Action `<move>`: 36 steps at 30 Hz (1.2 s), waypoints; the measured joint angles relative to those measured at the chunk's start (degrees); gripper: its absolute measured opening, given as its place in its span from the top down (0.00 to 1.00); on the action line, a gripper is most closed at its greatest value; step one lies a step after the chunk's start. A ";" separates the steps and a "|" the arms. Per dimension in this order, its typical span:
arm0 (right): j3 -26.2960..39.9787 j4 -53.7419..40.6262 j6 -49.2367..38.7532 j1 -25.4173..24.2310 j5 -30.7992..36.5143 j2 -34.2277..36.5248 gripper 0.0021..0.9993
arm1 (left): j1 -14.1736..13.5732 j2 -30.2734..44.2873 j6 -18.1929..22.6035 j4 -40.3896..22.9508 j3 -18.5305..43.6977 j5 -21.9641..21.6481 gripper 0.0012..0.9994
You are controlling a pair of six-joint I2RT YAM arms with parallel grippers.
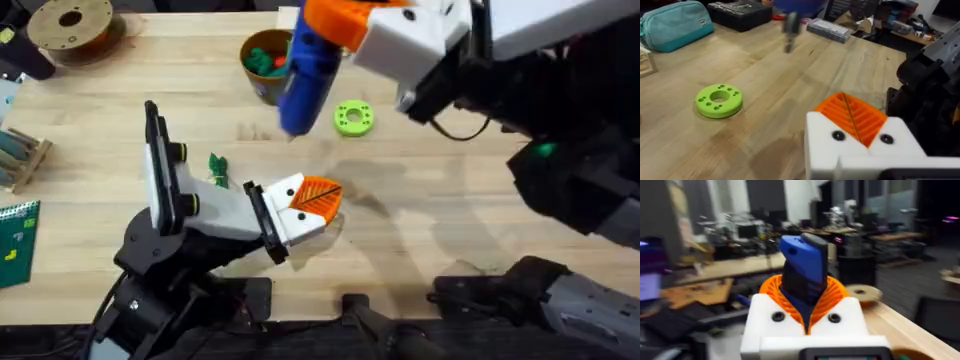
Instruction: Pick up the gripper from the table and insert it into the empty holder that is missing its gripper. Then pick up a screw, insert it into the mounting hole, and use the screwdriver to tighten it. Finally, clean up the table by picking up the vegetable and placing it into the bucket.
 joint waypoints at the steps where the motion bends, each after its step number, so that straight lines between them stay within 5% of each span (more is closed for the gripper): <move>1: 0.09 -2.13 -1.29 -1.40 0.13 0.00 0.97 | 0.00 0.00 0.00 0.02 0.00 0.00 1.00; 9: 0.18 -19.58 -23.54 -15.76 6.15 3.73 0.97 | 0.00 0.00 0.00 0.02 0.00 0.00 1.00; 18: 0.18 -22.34 -58.66 -28.98 26.02 13.77 0.97 | 0.00 0.00 0.00 0.02 0.00 0.00 1.00; 26: 0.29 -32.21 -83.61 -29.32 35.52 24.75 0.97 | 0.00 0.00 0.00 0.02 0.00 0.00 1.00; 36: 0.59 -40.05 -93.35 -26.03 36.83 27.04 0.94 | 0.00 0.00 0.00 0.02 0.00 0.00 1.00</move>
